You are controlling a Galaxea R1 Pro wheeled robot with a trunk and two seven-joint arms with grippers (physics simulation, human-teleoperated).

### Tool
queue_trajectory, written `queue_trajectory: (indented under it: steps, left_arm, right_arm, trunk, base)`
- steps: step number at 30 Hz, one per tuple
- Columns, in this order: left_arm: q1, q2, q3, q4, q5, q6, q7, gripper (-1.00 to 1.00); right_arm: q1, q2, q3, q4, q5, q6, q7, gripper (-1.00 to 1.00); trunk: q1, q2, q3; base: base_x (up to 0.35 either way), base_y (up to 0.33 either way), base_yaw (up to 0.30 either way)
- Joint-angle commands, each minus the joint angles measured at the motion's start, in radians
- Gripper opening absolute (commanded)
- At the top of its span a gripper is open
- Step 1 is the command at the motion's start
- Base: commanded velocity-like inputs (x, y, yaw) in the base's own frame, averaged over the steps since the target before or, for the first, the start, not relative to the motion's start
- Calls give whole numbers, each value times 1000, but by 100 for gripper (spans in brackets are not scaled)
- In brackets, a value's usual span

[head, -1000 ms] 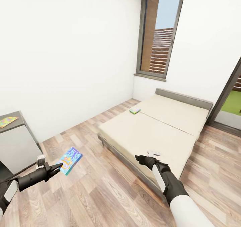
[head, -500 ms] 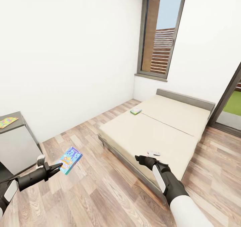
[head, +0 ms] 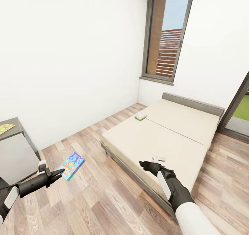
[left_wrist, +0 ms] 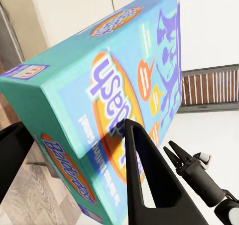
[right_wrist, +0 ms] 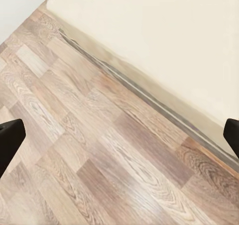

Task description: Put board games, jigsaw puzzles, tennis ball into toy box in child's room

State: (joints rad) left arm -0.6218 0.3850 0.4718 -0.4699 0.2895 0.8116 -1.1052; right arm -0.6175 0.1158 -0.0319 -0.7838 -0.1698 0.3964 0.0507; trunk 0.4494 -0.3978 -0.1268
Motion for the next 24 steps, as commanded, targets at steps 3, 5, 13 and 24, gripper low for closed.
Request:
queue_trajectory:
  steps: [3,5,13,24]
  left_arm:
    - [-1,0,2,0,3,6,-5,-100]
    - [-1,0,2,0,3,7,-7,-100]
    - [-1,0,4,0,3,12,-7,-100]
    - [-1,-1,2,0,3,11,-4,-100]
  right_arm:
    - [-1,1,-3,-1,-4,6,2,100]
    - [-1,1,-3,0,-4,6,2,100]
    - [-1,1,-2,3,-4,4,1,100]
    - [-1,2,-2,5,-1,4,1,100]
  trunk:
    - [1,-2,-2]
    - [1,-2,-2]
    - [1,-2,-2]
    - [1,-2,-2]
  base:
    - [4,0,0]
    - [2,0,0]
    - [0,0,0]
    - [0,0,0]
